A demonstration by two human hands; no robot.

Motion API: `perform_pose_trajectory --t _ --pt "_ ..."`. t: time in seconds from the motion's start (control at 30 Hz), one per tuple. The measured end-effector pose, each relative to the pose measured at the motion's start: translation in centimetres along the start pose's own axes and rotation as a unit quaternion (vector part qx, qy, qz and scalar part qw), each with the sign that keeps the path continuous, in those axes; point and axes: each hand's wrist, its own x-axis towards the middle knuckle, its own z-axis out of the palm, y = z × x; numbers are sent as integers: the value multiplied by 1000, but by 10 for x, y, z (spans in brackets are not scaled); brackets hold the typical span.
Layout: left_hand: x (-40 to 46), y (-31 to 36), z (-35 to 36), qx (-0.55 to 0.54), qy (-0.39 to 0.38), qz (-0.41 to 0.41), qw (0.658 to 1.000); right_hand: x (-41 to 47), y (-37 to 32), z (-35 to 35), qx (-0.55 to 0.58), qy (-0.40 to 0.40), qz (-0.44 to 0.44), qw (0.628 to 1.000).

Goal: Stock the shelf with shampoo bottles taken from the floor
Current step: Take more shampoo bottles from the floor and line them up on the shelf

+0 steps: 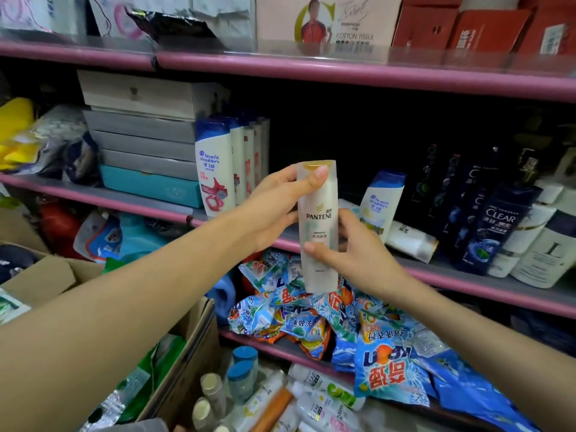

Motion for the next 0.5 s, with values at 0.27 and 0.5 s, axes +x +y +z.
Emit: perform_pose_trajectory --t 0.27,0.5 --pt "3 0 4 -40 36 -22 998 17 10 20 21 59 0 998" --pt "4 -15 -9 40 113 23 992 49 6 27 38 64 0 997"
